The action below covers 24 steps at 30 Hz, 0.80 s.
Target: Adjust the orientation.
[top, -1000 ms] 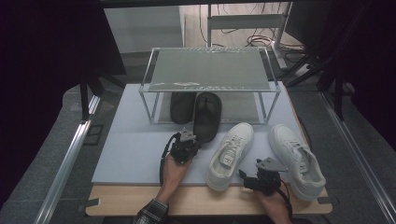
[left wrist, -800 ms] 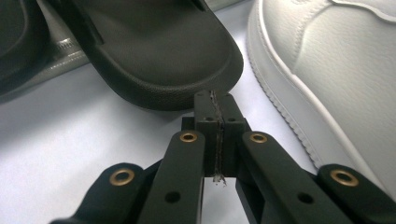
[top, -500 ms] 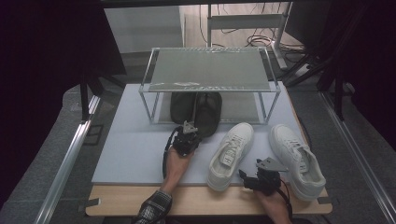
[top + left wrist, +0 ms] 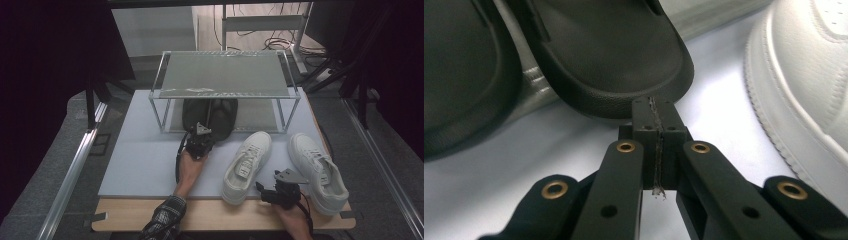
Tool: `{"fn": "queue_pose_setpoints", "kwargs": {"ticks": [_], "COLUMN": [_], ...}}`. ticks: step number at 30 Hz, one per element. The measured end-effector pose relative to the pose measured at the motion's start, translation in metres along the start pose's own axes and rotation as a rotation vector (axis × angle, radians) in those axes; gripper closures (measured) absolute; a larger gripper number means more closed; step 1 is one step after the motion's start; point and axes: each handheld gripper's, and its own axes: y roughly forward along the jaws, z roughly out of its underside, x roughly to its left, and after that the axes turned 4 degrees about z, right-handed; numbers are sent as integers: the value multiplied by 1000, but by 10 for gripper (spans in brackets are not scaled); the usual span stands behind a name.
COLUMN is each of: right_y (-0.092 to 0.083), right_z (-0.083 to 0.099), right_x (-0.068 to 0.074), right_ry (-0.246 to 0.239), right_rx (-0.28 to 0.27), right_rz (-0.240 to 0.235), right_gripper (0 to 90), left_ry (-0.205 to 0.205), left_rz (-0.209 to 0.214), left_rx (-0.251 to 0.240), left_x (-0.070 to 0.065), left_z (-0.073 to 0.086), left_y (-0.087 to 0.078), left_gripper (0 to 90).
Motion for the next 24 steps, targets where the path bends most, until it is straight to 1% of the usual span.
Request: {"fn": "queue_pose_setpoints", "kwargs": {"ticks": [7, 11, 14, 19, 20, 24], "right_y": [0, 0, 0, 0, 0, 0], "right_z": [0, 0, 0, 0, 0, 0], "right_x": [0, 0, 0, 0, 0, 0], "right_ry": [1, 2, 2, 1, 1, 1], "right_rx": [0, -2, -2, -1, -1, -1], "right_rz": [0, -1, -1, -3, -3, -4], "right_gripper": [163, 162, 161, 160, 160, 159], "left_ry": [-9, -6, -13, -13, -15, -21], "left_rz": [-19, -32, -39, -47, -55, -61], "left_rx": [5, 13, 11, 15, 17, 12], "left_x": [8, 11, 12, 14, 14, 14], "left_z": [-6, -9, -11, -14, -16, -17], "left_y": [7, 10, 14, 17, 19, 22], "left_gripper": [897, 897, 897, 898, 897, 897]}}
